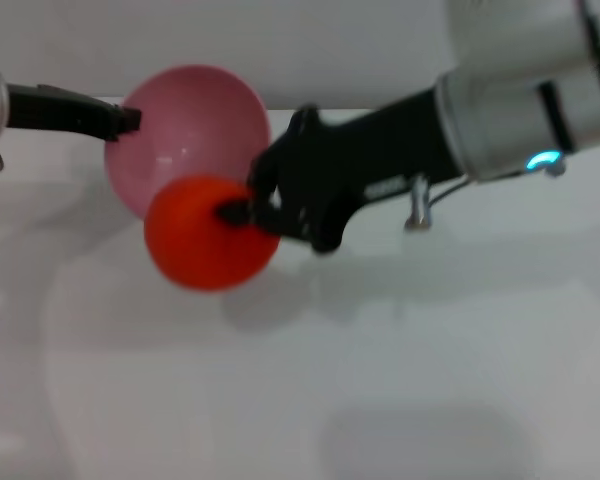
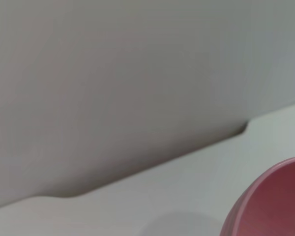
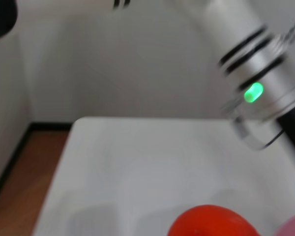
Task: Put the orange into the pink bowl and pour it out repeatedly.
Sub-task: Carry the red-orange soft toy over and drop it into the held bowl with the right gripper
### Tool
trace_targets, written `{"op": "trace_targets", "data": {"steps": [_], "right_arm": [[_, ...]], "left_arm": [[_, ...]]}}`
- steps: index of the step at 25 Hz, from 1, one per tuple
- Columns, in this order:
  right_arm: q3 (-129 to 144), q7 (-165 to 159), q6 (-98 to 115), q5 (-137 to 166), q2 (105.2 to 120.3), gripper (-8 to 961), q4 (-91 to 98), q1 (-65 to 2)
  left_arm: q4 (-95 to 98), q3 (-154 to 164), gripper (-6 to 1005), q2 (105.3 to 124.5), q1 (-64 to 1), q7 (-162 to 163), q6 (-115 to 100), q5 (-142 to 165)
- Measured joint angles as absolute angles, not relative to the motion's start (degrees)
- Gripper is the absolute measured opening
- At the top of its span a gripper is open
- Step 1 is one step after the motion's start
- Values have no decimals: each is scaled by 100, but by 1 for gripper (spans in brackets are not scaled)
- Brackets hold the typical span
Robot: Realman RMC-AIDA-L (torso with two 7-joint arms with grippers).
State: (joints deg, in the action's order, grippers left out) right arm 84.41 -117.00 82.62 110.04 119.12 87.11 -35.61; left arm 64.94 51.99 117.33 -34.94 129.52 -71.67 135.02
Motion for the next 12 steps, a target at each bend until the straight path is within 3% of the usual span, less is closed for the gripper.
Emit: {"op": "trace_targets", "data": {"steps": [12], "right_arm": [[7410, -11482, 7822, 10999, 11931, 52, 8787, -3182]], "left_arm": [[6499, 6251, 45, 11775, -3499, 13138, -7296, 13122]]}}
